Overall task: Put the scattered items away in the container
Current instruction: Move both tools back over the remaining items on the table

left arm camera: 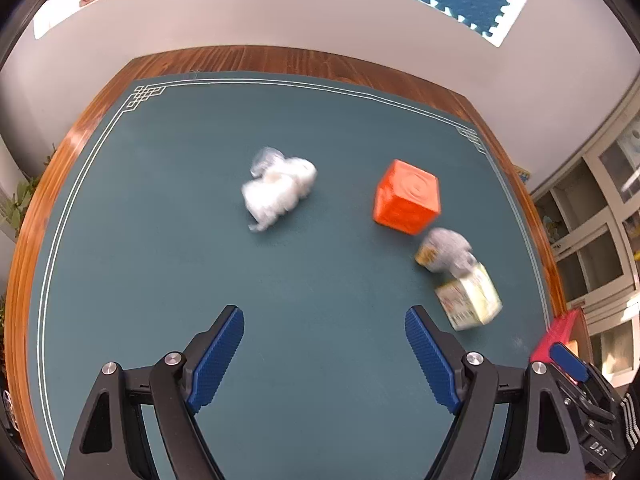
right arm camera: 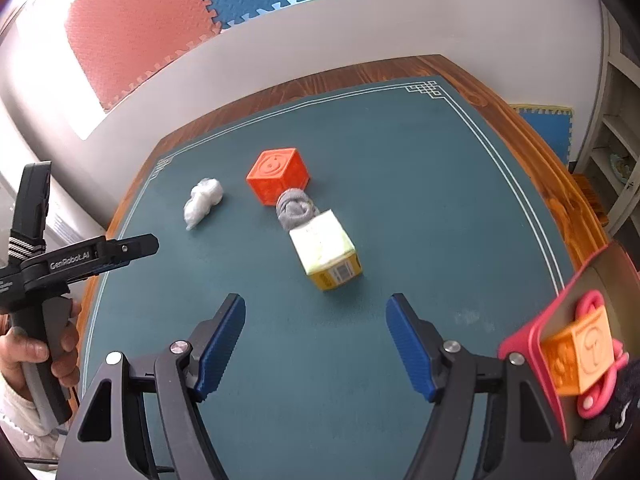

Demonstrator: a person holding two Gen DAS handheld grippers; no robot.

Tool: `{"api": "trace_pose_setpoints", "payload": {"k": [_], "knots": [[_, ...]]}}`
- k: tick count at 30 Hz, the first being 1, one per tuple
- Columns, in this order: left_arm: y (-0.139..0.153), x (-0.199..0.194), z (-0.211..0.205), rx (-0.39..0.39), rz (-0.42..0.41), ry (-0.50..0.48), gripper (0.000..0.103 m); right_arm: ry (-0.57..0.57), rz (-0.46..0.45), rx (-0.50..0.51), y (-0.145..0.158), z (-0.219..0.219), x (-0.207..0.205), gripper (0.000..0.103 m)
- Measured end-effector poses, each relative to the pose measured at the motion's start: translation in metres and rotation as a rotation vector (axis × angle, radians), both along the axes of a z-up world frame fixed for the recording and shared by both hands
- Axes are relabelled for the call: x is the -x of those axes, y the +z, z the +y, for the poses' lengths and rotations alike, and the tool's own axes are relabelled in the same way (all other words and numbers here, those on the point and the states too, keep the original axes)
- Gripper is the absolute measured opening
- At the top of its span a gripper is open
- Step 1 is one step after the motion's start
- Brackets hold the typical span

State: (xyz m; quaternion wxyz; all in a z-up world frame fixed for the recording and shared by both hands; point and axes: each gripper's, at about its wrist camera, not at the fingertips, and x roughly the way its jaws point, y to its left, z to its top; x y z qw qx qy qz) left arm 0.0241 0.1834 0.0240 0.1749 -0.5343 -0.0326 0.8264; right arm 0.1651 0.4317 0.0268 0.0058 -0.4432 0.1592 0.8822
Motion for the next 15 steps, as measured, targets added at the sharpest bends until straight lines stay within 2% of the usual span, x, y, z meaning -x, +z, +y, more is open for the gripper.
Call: {"api": "trace_pose_setpoints", "payload": {"k": [10,15], "knots": [[-0.036,0.083,-0.003,0.007,-0.03,0.008,0.085,-0.001,-0.038,-0.013,-0.014,-0.01,0.046,0.076],[-0.054,0.114,0.004,0.018,-0.039,-0.017,0.085,-0.008,-0.062,-0.015,-0.024,-0.009,0.064,0.077]]}}
